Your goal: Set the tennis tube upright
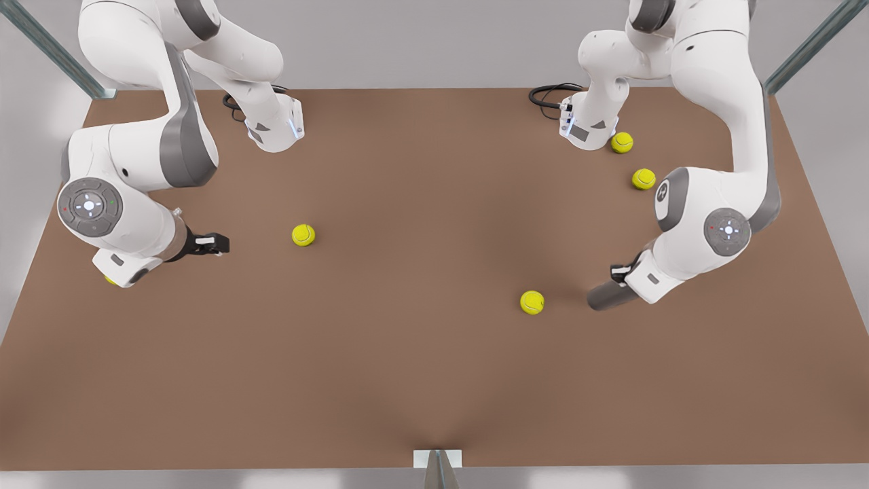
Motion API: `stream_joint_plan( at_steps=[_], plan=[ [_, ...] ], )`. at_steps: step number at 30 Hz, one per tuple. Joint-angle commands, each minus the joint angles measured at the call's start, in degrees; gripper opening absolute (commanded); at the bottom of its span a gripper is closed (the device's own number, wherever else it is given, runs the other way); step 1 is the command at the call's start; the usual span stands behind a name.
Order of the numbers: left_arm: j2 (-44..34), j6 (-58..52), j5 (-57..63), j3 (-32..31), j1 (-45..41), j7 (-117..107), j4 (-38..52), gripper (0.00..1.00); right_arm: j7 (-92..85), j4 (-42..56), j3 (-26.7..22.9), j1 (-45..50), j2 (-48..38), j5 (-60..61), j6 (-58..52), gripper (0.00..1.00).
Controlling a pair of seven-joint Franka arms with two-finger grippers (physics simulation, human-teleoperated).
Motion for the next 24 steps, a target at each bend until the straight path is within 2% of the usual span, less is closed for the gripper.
stream_joint_plan(
  at_steps=[1, 6, 15, 16, 17, 18, 24],
  plan=[
    [0.5, 0.2, 2.5, 0.0, 0.0, -0.3, 0.0, 0.21, 0.0, 0.0, 0.0, 0.0, 0.0, -0.1, 0.0, 1.00],
    [3.8, 2.6, 3.5, -0.1, 0.0, -0.8, 0.0, 0.21, -0.2, 0.2, 0.1, -1.0, 0.0, -0.1, 0.0, 1.00],
    [4.9, 2.7, 3.6, -0.2, 0.1, -0.7, 0.1, 0.21, -0.2, 0.3, 0.1, -1.1, 0.1, 0.0, 0.0, 1.00],
    [4.9, 2.7, 3.5, -0.2, 0.1, -0.5, 0.1, 0.28, -0.2, 0.3, 0.1, -1.1, 0.1, 0.0, 0.0, 1.00],
    [4.9, 2.7, 3.5, -0.2, 0.1, -0.6, 0.1, 0.83, -0.2, 0.3, 0.1, -1.1, 0.0, 0.0, 0.0, 1.00],
    [4.9, 2.7, 3.5, -0.2, 0.1, -0.6, 0.1, 1.00, -0.2, 0.3, 0.1, -1.1, 0.0, 0.0, 0.0, 1.00],
    [4.7, 2.4, 3.4, -0.2, 0.0, -0.6, 0.1, 1.00, -0.2, 0.2, 0.1, -0.9, 0.0, 0.0, 0.0, 1.00]
  ],
)
